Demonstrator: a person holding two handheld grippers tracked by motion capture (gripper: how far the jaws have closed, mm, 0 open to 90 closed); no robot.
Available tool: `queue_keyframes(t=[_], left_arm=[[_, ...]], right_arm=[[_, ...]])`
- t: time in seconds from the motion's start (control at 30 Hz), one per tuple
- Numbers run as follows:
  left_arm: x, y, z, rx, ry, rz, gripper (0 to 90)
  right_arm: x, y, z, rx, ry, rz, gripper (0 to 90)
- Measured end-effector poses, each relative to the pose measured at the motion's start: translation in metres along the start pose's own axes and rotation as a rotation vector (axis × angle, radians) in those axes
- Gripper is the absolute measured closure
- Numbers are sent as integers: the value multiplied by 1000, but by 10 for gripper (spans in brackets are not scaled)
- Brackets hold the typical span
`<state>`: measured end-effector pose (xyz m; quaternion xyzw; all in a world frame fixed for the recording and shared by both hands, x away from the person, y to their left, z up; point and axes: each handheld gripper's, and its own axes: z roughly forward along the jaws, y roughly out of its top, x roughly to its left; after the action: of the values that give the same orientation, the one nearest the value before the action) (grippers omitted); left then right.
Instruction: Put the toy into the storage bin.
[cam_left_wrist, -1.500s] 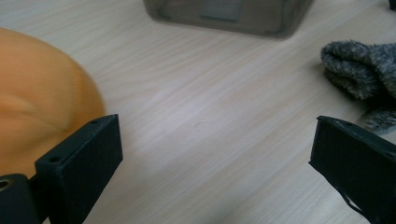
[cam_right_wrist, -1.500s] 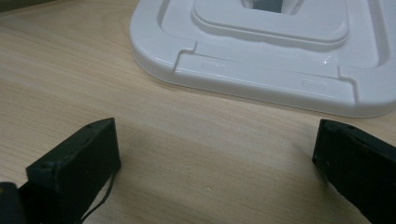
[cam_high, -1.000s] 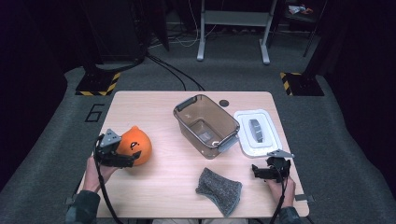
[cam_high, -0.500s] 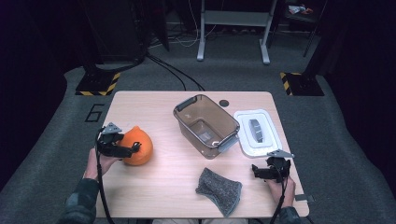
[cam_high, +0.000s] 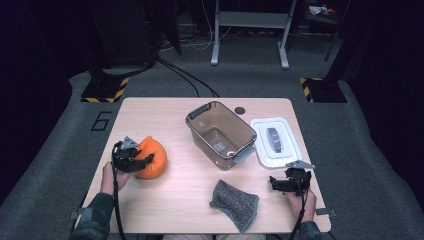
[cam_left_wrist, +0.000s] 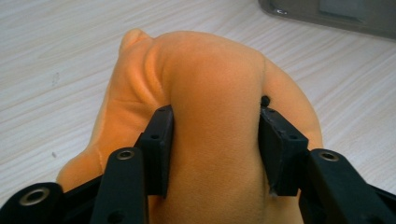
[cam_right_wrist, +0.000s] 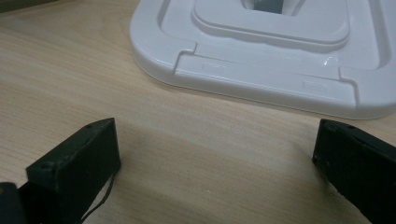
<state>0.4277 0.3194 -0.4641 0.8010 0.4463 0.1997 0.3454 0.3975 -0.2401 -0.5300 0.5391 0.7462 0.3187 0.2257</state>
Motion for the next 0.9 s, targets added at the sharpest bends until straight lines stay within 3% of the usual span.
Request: queue_keyframes(t=[0.17,0.5,0.9], left_arm=[[-4,1,-2,-17,34,1,566],[2,5,-12,-49,31,-49,606],[5,22,-24,-83,25,-59,605]], right_arm=[[0,0,0,-1,-2,1,0],[-2,-1,-1,6,10,-14,0],[-3,-1,-1,3,22,-29,0]])
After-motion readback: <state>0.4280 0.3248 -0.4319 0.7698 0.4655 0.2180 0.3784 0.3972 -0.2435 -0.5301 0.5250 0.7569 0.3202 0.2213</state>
